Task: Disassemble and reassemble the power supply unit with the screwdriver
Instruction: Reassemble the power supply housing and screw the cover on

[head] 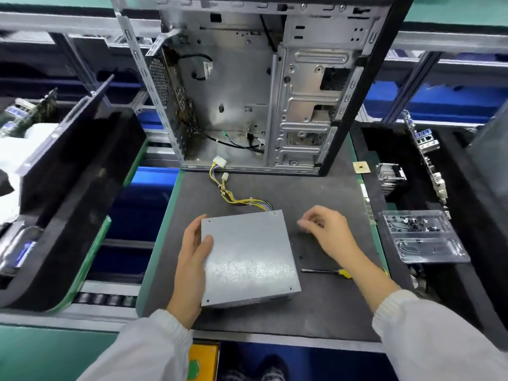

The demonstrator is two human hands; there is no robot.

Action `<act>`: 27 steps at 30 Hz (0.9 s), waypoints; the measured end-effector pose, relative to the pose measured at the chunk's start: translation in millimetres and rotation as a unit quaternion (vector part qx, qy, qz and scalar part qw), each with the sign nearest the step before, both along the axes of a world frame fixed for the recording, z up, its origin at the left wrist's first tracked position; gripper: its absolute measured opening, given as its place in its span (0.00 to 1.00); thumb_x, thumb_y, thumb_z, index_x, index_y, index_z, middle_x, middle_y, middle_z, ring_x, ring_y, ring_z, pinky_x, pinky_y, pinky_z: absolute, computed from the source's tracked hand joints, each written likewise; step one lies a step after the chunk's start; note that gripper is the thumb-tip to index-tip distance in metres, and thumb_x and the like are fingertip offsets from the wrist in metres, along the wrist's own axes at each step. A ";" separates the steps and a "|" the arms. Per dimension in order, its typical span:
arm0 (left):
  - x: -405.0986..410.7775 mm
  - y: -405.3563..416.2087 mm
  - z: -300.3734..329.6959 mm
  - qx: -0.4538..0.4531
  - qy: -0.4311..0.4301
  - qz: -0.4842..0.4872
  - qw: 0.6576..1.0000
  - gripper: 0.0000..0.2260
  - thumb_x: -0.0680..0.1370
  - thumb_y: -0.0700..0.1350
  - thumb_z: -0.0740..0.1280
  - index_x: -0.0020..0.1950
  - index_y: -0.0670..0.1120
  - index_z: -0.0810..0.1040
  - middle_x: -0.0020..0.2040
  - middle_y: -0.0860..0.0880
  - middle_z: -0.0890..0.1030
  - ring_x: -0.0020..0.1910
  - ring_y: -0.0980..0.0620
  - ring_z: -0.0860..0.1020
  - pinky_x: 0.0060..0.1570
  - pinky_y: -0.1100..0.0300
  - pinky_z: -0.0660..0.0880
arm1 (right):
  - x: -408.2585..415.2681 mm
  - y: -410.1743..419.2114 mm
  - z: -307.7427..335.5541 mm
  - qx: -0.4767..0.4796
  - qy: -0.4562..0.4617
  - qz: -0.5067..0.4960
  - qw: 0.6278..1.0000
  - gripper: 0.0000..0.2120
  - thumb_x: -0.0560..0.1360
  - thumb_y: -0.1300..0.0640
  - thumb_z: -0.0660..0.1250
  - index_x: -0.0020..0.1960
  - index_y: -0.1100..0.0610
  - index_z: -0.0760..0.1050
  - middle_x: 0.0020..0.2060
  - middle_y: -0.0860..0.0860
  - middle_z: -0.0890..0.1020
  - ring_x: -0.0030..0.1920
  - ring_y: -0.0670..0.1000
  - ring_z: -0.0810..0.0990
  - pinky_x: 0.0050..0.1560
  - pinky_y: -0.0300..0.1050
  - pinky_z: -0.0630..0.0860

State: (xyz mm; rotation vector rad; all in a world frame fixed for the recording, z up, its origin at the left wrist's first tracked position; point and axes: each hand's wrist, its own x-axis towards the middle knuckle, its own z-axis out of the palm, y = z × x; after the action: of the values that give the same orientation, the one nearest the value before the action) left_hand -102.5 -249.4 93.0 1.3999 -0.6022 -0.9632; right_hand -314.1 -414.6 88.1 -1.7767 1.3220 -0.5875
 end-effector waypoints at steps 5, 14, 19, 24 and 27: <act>11.1 -7.1 -0.3 0.007 -0.021 0.002 1.000 0.10 0.82 0.40 0.60 0.61 0.51 0.74 0.53 0.56 0.81 0.50 0.57 0.81 0.43 0.61 0.77 | 8.9 -3.5 47.6 0.007 -0.162 0.014 0.987 0.04 0.73 0.64 0.69 0.40 0.59 0.80 0.31 0.52 0.83 0.32 0.46 0.79 0.36 0.33 0.74; 26.9 -19.8 -12.0 0.006 -0.013 -0.007 1.000 0.03 0.79 0.45 0.67 0.52 0.50 0.77 0.47 0.51 0.82 0.44 0.54 0.80 0.38 0.61 0.77 | 54.7 14.0 27.3 -0.210 -0.060 0.062 0.974 0.04 0.72 0.62 0.72 0.39 0.55 0.80 0.38 0.46 0.78 0.39 0.44 0.76 0.39 0.31 0.69; 31.3 -18.9 -15.6 -0.017 -0.001 -0.027 0.999 0.06 0.77 0.45 0.69 0.54 0.50 0.77 0.48 0.50 0.82 0.45 0.54 0.81 0.40 0.63 0.77 | 50.5 15.4 14.0 -0.245 -0.042 0.065 0.966 0.04 0.72 0.62 0.72 0.39 0.57 0.79 0.37 0.45 0.75 0.39 0.41 0.72 0.39 0.27 0.65; 29.2 -18.1 -16.9 -0.028 0.024 -0.020 0.999 0.07 0.78 0.41 0.66 0.55 0.47 0.77 0.50 0.48 0.82 0.47 0.53 0.81 0.41 0.63 0.77 | 49.0 9.3 21.5 -0.299 0.032 0.142 0.943 0.04 0.73 0.62 0.70 0.41 0.61 0.78 0.37 0.49 0.72 0.37 0.43 0.68 0.38 0.31 0.65; 29.5 -18.5 -14.2 -0.027 0.035 -0.021 0.999 0.08 0.77 0.43 0.67 0.56 0.46 0.77 0.50 0.48 0.82 0.47 0.52 0.81 0.43 0.60 0.77 | 47.4 4.5 31.7 -0.288 0.087 0.190 0.935 0.06 0.74 0.60 0.70 0.42 0.62 0.77 0.38 0.50 0.71 0.36 0.46 0.70 0.36 0.36 0.68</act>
State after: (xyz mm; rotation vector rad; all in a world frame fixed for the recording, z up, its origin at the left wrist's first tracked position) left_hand -73.0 -268.0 78.8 1.3036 -0.6031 -1.0183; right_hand -266.7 -410.1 119.8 -2.5392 0.9201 -0.6485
